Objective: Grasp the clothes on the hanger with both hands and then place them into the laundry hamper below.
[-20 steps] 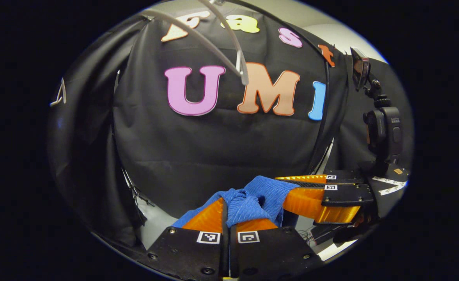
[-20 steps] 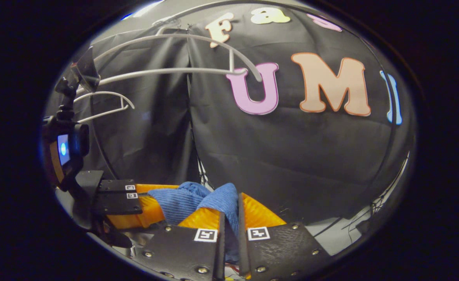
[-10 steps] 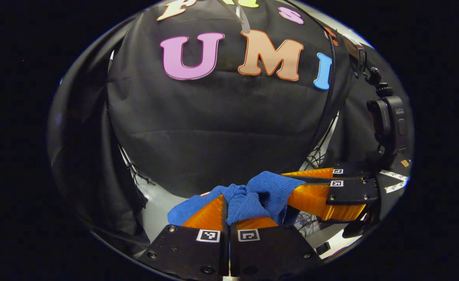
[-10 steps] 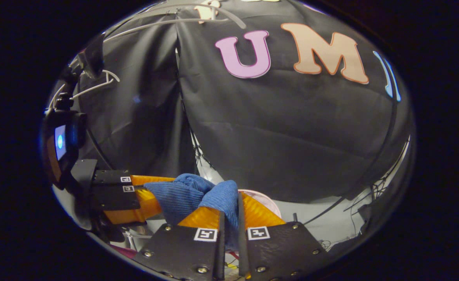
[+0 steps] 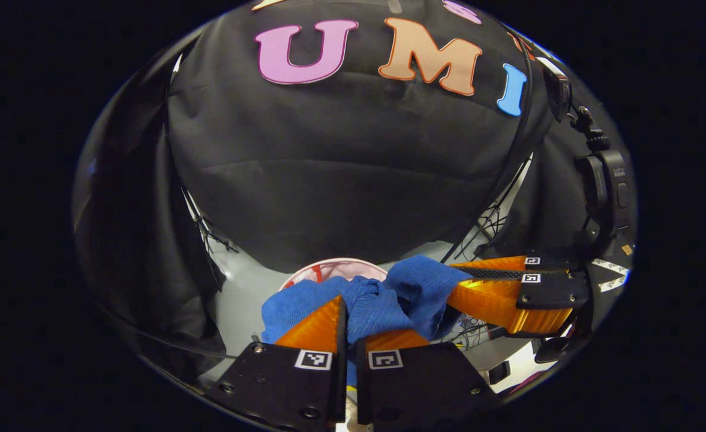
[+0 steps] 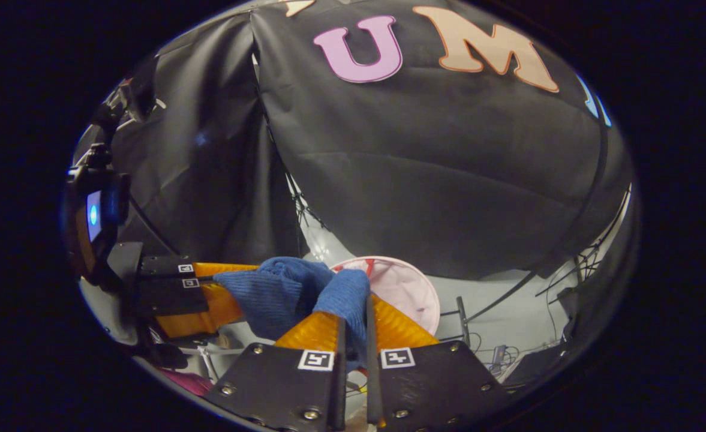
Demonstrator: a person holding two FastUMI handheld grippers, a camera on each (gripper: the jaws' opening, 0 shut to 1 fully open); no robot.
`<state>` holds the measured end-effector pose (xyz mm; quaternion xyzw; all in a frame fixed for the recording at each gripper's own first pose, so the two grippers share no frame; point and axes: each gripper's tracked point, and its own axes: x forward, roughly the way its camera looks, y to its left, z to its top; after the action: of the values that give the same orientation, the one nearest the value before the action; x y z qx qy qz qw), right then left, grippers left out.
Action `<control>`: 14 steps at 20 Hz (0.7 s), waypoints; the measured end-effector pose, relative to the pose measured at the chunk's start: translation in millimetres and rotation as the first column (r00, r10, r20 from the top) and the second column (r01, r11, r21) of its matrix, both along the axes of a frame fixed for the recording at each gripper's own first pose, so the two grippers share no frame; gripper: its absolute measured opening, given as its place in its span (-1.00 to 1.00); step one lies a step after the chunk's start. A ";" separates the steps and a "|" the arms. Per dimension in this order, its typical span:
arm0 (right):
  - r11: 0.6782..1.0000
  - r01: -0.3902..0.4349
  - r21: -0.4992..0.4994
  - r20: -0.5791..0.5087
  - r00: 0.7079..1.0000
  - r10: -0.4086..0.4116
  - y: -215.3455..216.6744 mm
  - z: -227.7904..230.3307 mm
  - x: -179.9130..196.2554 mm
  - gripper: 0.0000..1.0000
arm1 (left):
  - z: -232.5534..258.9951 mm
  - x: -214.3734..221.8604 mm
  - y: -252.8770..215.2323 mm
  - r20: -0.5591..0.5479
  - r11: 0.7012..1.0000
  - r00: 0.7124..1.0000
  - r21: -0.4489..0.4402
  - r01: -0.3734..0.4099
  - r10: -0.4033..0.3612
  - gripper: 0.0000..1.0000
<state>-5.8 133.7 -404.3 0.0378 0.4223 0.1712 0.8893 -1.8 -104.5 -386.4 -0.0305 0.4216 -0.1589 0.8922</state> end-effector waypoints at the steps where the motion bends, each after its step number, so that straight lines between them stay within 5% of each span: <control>1: 1.000 0.000 0.013 -0.006 1.000 0.000 0.7 0.0 -2.3 -0.71 | -2.9 -4.4 0.7 -0.012 1.000 1.000 -0.001 -0.002 0.002 -0.80; 4: 1.000 0.015 0.026 -0.005 1.000 -0.015 2.0 1.6 0.6 -0.71 | -3.5 -4.8 0.1 -0.017 1.000 1.000 -0.011 -0.007 0.006 -0.58; 14: 1.000 0.004 0.013 0.003 1.000 -0.004 1.8 5.8 -0.1 -0.71 | -6.5 -7.8 -0.6 -0.029 1.000 1.000 -0.008 0.002 -0.002 -0.58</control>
<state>-5.9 135.5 -398.5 0.0440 0.4199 0.1723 0.8900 -9.6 -105.1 -392.9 -0.0360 0.4337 -0.1612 0.8858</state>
